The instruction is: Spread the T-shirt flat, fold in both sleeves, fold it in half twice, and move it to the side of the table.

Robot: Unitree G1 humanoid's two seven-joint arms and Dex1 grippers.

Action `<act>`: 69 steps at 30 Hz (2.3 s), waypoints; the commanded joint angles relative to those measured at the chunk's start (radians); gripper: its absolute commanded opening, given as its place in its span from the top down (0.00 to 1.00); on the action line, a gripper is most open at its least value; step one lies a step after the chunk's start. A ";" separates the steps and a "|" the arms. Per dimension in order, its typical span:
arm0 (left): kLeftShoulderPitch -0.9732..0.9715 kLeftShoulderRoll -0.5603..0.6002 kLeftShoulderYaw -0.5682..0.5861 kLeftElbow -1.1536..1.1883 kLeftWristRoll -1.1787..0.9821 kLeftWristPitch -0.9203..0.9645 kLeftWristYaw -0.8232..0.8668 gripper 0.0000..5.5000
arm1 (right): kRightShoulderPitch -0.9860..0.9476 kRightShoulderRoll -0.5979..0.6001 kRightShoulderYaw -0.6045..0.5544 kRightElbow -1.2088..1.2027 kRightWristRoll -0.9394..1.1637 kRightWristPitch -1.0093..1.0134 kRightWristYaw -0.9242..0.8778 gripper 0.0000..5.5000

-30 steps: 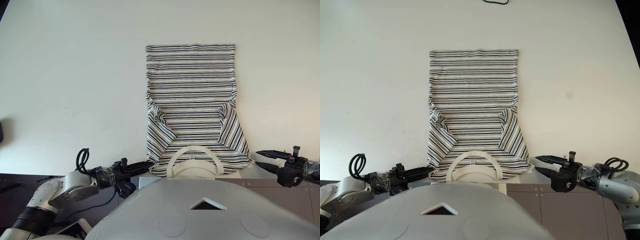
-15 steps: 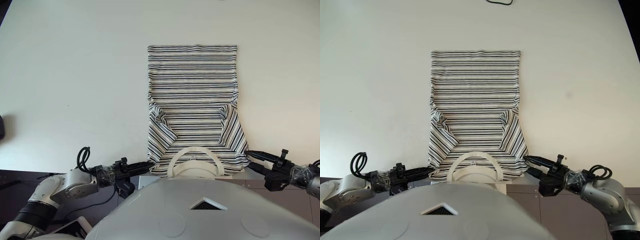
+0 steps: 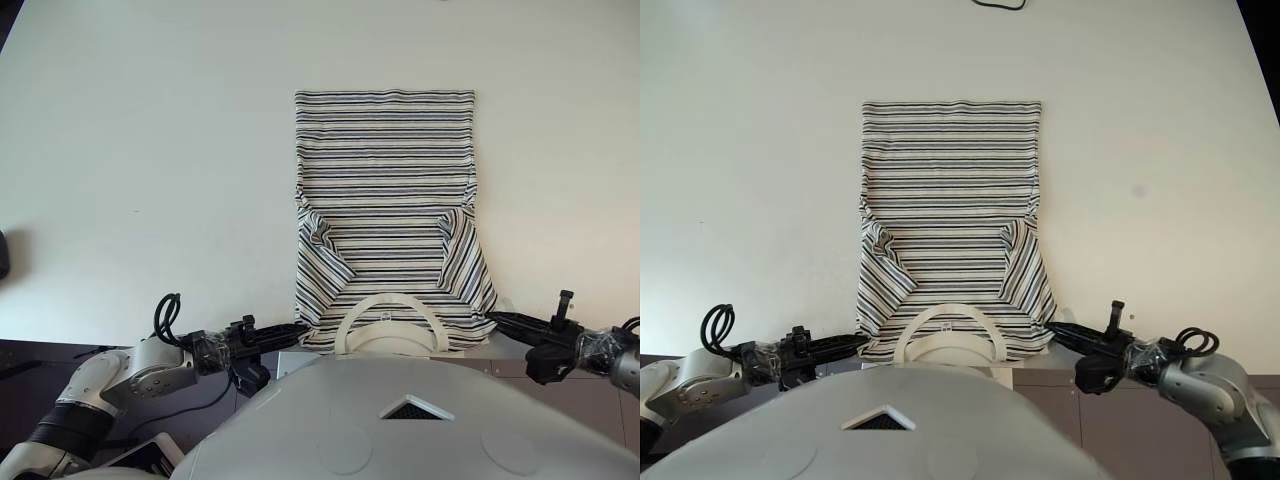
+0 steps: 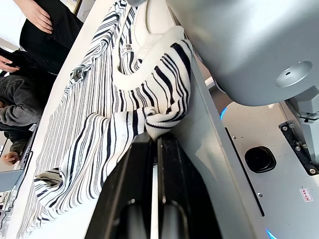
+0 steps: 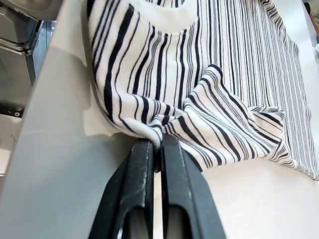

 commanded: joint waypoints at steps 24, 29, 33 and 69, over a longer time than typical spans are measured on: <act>0.139 0.296 0.418 -0.640 -1.212 0.805 -0.660 0.98 | -0.011 -0.243 -0.628 -0.699 0.920 1.128 0.650 0.97; -0.387 0.080 0.216 -0.462 -1.181 1.100 -0.585 0.98 | -0.433 -0.289 -0.271 -0.454 0.951 1.254 0.593 0.97; -0.668 -0.094 0.114 -0.237 -1.098 1.238 -0.570 0.98 | -0.790 -0.179 -0.013 -0.219 0.879 1.327 0.602 0.97; -1.241 -0.629 0.089 1.099 -0.514 0.768 -0.252 0.36 | -1.227 0.322 0.180 0.720 0.327 1.050 0.124 0.28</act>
